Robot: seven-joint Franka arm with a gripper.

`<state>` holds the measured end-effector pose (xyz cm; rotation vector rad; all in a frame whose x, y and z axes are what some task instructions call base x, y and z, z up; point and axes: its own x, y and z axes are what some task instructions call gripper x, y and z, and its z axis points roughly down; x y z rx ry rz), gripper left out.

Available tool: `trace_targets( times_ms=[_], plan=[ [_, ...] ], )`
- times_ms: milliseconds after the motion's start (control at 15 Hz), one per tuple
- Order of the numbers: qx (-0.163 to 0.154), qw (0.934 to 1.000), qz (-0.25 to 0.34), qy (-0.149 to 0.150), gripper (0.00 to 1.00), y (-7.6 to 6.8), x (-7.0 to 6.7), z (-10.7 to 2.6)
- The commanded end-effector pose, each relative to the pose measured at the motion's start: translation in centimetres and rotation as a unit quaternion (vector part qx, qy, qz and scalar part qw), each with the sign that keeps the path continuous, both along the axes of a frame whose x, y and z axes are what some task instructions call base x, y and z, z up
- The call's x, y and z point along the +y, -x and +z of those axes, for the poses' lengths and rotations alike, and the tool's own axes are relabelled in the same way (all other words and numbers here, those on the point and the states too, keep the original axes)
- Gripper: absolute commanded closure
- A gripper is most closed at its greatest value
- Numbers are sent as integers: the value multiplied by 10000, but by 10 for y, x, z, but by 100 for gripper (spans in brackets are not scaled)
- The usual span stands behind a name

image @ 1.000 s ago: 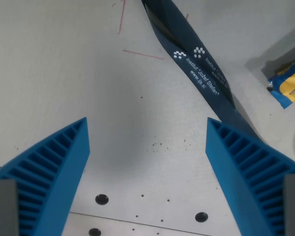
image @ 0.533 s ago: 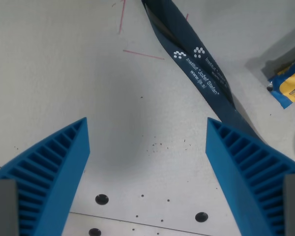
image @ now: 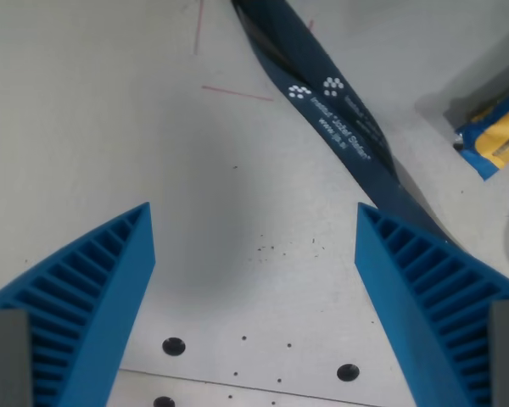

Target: Move above the blue bag

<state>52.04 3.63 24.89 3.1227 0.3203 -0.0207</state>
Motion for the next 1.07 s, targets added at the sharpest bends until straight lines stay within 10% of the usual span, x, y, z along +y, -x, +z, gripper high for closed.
trace_targets(
  times_ms=[67,1067],
  plan=[
    [-125,9974,-714,8,0,-5,-7,-5],
    [-130,9593,-2821,-59,0,-23,-75,-43]
  ],
)
